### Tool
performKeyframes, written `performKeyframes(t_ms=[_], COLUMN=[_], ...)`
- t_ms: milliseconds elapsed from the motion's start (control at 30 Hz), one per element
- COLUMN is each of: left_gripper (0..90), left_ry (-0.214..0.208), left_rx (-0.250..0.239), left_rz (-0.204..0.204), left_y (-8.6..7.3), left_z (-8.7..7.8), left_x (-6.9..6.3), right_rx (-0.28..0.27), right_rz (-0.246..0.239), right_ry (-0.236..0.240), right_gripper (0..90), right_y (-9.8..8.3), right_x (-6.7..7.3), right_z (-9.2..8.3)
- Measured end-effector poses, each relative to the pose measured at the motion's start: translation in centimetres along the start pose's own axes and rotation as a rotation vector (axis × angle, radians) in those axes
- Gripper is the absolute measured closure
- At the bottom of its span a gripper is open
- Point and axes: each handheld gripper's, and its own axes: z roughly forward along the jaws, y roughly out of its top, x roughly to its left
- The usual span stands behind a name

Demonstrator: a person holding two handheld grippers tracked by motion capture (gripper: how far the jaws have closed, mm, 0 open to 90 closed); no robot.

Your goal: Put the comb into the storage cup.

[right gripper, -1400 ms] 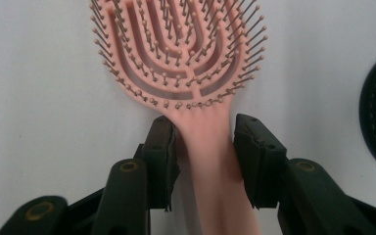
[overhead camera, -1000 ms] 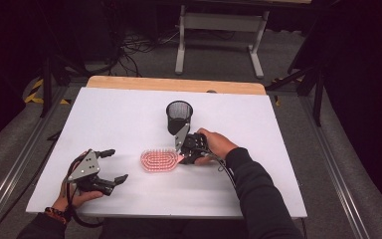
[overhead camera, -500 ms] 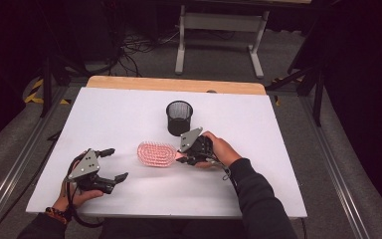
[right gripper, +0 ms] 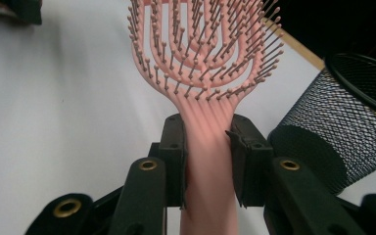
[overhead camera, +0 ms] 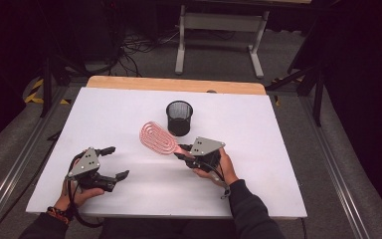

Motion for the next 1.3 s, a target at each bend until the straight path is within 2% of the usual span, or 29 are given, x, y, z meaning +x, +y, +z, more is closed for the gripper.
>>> performKeyframes(t_ms=[33, 67, 100, 167, 200, 233, 367, 433, 567, 600, 700, 733, 767, 833, 900, 967, 1067, 1100, 1133, 1167, 1267, 1300], left_gripper=[8.5, 8.5, 8.5, 8.5, 8.5, 8.6, 10.2, 10.8, 12.5, 12.5, 12.1, 12.1, 12.4, 12.6, 13.3, 15.0, 17.6, 21.5, 22.9, 25.9, 29.9, 30.9], left_ry=[0.0, 0.0, -0.003, -0.006, -0.014, -0.014, -0.033, -0.049, -0.055, -0.059, -0.051, -0.051, -0.052, -0.057, -0.047, -0.039, 0.015, 0.04, 0.04, 0.04, 0.046, 0.058], left_rx=[0.0, 0.0, -0.014, -0.021, -0.047, -0.047, -0.111, -0.136, -0.172, -0.196, -0.213, -0.219, -0.237, -0.239, -0.264, -0.266, -0.278, -0.274, -0.274, -0.272, -0.277, -0.282], left_rz=[0.0, -0.001, -0.014, -0.02, -0.032, -0.032, -0.043, -0.038, -0.022, -0.027, -0.034, -0.043, -0.069, -0.079, -0.097, -0.101, -0.157, -0.191, -0.191, -0.214, -0.226, -0.218], left_y=[0.0, 0.3, 0.7, 1.0, 1.7, 1.7, 3.3, 4.3, 6.1, 6.7, 7.4, 7.7, 8.1, 8.4, 9.1, 9.3, 9.9, 10.1, 10.1, 10.1, 10.2, 10.2], left_z=[0.0, 0.1, 0.1, 0.1, 0.1, 0.1, 0.6, 1.1, 2.4, 2.9, 3.6, 3.9, 4.6, 4.9, 5.7, 5.9, 6.7, 7.1, 7.1, 7.4, 7.8, 7.9], left_x=[0.0, 0.0, 0.1, 0.1, 0.0, 0.0, -0.6, -1.0, -1.8, -2.1, -2.3, -2.3, -2.3, -2.3, -2.4, -2.4, -2.4, -2.3, -2.3, -2.4, -2.6, -2.7], right_rx=[0.0, -0.002, -0.009, -0.017, -0.041, -0.047, -0.076, -0.083, -0.099, -0.098, -0.114, -0.117, -0.119, -0.125, -0.132, -0.138, -0.133, -0.124, -0.121, -0.122, -0.126, -0.128], right_rz=[0.0, -0.008, -0.009, -0.008, -0.006, -0.008, 0.0, 0.004, 0.01, 0.019, 0.043, 0.048, 0.043, 0.042, 0.052, 0.072, 0.074, 0.066, 0.064, 0.063, 0.057, 0.051], right_ry=[0.0, -0.036, -0.045, -0.048, -0.077, -0.082, -0.107, -0.112, -0.147, -0.157, -0.177, -0.181, -0.193, -0.201, -0.207, -0.21, -0.216, -0.22, -0.22, -0.227, -0.247, -0.261], right_gripper=[70.1, 70.1, 70.1, 70.1, 70.1, 70.1, 70.1, 70.1, 70.1, 70.0, 70.1, 70.1, 70.1, 70.0, 70.0, 70.0, 70.0, 70.0, 70.0, 70.0, 70.0, 70.0], right_y=[0.0, 0.0, 0.1, 0.2, 0.4, 0.5, 0.8, 0.8, 0.9, 0.9, 0.8, 0.8, 0.8, 0.9, 0.9, 0.8, 0.8, 0.8, 0.8, 0.9, 1.0, 1.0], right_x=[0.0, 0.5, 0.7, 0.8, 1.3, 1.3, 1.8, 1.9, 2.1, 2.1, 2.0, 2.1, 2.1, 2.2, 2.3, 2.4, 2.7, 3.0, 3.2, 3.3, 3.5, 3.5], right_z=[0.0, 0.0, 0.0, -0.1, -0.2, -0.2, -0.5, -0.6, -1.1, -1.1, -1.4, -1.5, -1.6, -1.7, -1.6, -1.5, -1.2, -1.0, -0.9, -0.9, -0.9, -0.9])
